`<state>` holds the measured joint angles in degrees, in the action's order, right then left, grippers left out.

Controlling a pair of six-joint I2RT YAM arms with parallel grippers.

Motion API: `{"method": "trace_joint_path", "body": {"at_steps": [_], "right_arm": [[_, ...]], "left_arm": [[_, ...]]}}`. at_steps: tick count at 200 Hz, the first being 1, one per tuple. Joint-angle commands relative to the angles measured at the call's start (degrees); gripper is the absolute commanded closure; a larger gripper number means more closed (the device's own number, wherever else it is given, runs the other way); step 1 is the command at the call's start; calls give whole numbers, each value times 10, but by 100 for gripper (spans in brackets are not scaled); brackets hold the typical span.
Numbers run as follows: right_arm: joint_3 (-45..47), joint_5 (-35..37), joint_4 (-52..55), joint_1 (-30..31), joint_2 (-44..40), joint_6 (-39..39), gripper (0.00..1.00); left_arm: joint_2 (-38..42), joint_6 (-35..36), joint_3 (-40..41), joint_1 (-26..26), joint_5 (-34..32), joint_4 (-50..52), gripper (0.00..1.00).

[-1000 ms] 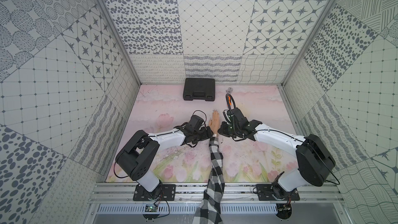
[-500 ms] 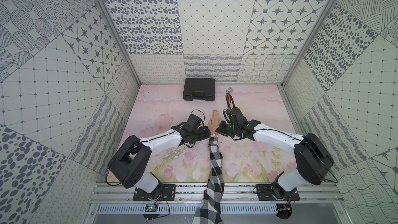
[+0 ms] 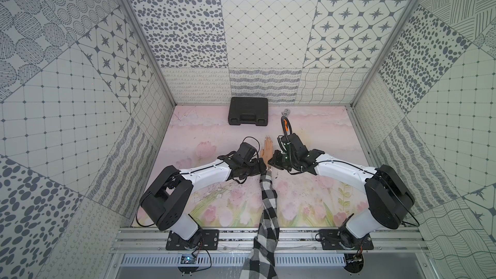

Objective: Take off the watch
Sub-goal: Untie the watch from the hand.

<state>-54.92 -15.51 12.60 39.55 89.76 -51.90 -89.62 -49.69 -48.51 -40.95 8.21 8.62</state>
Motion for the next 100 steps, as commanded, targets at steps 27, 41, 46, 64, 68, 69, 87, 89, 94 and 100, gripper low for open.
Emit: {"method": "trace_joint_path", "body": {"at_steps": [27, 41, 46, 64, 68, 69, 87, 89, 94, 100], "right_arm": [[-7, -4, -39, -1, 5, 0, 100], [-3, -3, -37, -2, 4, 1, 100], [-2, -4, -37, -3, 4, 2, 100], [6, -6, -37, -7, 2, 2, 100], [8, -7, -37, -8, 0, 3, 100], [8, -6, -37, -8, 0, 4, 100], [17, -7, -36, -14, -5, 5, 100], [18, -6, -36, -15, -6, 6, 100], [19, -5, -34, -17, -8, 6, 100], [21, -3, -32, -19, -10, 8, 100]], "left_arm": [[-30, 18, -22, -5, -19, 53, 15], [-38, 19, -25, -5, -29, 80, 20], [-41, 19, -25, -4, -31, 89, 22], [-52, 22, -25, -4, -46, 119, 25], [-54, 23, -25, -4, -48, 124, 25], [-55, 23, -25, -5, -48, 125, 25], [-67, 23, -25, -5, -58, 142, 28], [-68, 22, -25, -5, -59, 145, 28], [-72, 22, -25, -5, -61, 147, 29], [-76, 21, -26, -5, -63, 150, 29]]}}
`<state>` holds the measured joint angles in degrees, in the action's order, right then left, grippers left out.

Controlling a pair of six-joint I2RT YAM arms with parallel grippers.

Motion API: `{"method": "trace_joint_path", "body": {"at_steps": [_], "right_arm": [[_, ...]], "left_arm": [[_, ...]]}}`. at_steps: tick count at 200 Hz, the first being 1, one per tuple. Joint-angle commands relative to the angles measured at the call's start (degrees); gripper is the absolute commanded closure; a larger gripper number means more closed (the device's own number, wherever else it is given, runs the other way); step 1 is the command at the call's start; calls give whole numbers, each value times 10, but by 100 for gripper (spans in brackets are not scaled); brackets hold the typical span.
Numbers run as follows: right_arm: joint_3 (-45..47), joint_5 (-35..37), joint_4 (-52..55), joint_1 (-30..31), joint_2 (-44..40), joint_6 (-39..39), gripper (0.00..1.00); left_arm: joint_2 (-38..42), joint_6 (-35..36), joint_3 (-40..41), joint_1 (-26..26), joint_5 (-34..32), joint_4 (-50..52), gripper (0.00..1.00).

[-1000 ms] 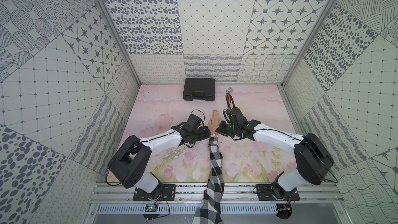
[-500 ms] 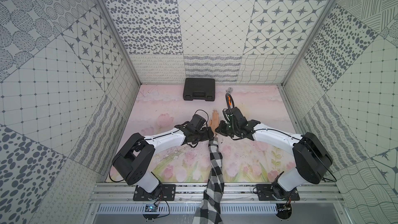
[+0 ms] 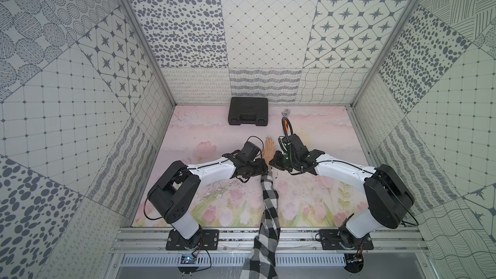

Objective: Take off the watch
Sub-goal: Untie the watch from the hand.

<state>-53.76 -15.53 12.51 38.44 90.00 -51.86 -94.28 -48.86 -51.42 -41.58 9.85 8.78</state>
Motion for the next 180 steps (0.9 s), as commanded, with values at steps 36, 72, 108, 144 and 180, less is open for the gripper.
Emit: {"method": "trace_joint_path", "body": {"at_steps": [36, 72, 108, 144, 180], "right_arm": [[21, 6, -7, -19, -25, 25, 100], [41, 23, 12, -28, -33, 44, 100], [83, 31, 3, -42, -38, 46, 100], [105, 37, -1, -43, -20, 56, 100], [112, 31, -13, -42, 8, 58, 100]], "left_arm": [[-50, 10, 5, 1, -82, 156, 30], [-60, 5, 10, 3, -82, 153, 31], [-64, 1, 17, 4, -77, 145, 32], [-70, -7, 28, 4, -68, 132, 33], [-76, -12, 35, 4, -61, 122, 34]]}}
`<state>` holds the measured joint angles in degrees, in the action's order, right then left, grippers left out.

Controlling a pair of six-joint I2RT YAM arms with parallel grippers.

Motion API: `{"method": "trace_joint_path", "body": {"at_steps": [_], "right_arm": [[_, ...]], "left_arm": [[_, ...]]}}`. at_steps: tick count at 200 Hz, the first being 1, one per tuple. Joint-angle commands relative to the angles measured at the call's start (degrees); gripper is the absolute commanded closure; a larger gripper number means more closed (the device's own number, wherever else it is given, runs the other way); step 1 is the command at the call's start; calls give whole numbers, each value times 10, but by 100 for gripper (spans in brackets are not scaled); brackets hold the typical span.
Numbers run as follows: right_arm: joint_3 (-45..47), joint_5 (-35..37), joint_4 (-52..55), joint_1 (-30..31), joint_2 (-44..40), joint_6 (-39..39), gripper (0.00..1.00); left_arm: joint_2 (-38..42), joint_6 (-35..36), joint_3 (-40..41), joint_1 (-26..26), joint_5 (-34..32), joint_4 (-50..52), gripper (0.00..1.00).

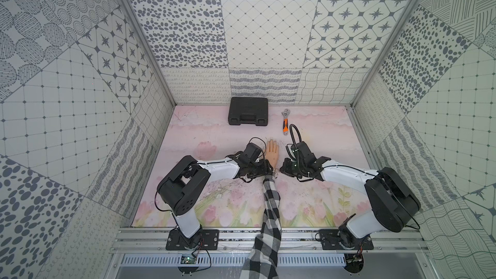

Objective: Take off the watch
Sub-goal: Untie the watch from the hand.

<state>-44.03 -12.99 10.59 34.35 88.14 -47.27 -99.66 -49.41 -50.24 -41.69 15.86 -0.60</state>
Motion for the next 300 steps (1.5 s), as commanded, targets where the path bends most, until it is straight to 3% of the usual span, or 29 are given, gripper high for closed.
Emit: {"method": "trace_joint_path", "body": {"at_steps": [1, 65, 108, 133, 170, 206, 236, 300], "right_arm": [[14, 5, 7, -1, 28, 12, 100], [2, -13, -6, 11, 86, 11, 100], [-8, -34, -22, 13, 49, -12, 100], [-32, -34, -4, 13, 21, -13, 100], [-54, -34, 11, 13, -3, -15, 100], [-61, -44, 7, 13, -5, -22, 100], [-73, -52, 7, 13, -1, -23, 100], [-100, -65, 10, 17, 6, -27, 100]], "left_arm": [[-23, -7, 23, 6, -122, 216, 34], [-33, -10, 33, 6, -114, 202, 35], [-34, -10, 35, 6, -110, 192, 34], [-17, 2, 27, 5, -104, 183, 28], [40, 15, 11, 9, -113, 188, 12], [100, 23, 18, 12, -113, 190, 6], [146, 20, 51, 10, -82, 172, 7], [182, -1, 119, -15, -47, 116, 22]]}}
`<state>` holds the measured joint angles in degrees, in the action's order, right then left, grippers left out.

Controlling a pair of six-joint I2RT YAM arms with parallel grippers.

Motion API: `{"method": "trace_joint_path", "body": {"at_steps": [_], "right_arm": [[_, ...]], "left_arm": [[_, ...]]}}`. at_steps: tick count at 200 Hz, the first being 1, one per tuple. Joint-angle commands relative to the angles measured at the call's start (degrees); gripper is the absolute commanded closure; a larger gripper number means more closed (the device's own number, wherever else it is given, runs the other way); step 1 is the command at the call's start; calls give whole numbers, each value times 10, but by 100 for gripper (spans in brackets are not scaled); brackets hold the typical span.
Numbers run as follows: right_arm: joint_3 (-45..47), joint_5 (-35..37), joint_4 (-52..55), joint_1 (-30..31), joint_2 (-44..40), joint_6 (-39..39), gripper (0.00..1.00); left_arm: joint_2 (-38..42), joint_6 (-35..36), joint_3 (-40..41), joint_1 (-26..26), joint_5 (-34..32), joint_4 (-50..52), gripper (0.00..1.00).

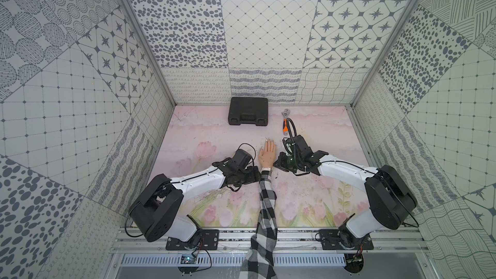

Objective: Take off the watch
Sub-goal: Untie the watch from the hand.

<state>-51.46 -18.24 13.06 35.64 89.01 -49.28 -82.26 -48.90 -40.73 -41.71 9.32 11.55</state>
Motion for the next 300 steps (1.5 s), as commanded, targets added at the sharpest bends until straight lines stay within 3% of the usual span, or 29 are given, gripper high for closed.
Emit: {"method": "trace_joint_path", "body": {"at_steps": [1, 78, 153, 233, 300], "right_arm": [[-26, -12, -15, 4, -2, -6, 100], [-103, 7, 24, 53, 67, 5, 100], [-115, 95, 103, 74, 147, 12, 100], [-104, 66, 79, 52, 32, 9, 100], [-78, 53, 75, 29, -4, 8, 100]], "left_arm": [[7, -7, 24, -16, 18, -6, 22], [-76, -27, 16, -57, 17, -71, 25], [-66, -24, 23, -58, 9, -67, 25], [-24, -24, 4, -41, -53, -12, 23], [-27, -19, -47, -9, -34, -25, 20]]}}
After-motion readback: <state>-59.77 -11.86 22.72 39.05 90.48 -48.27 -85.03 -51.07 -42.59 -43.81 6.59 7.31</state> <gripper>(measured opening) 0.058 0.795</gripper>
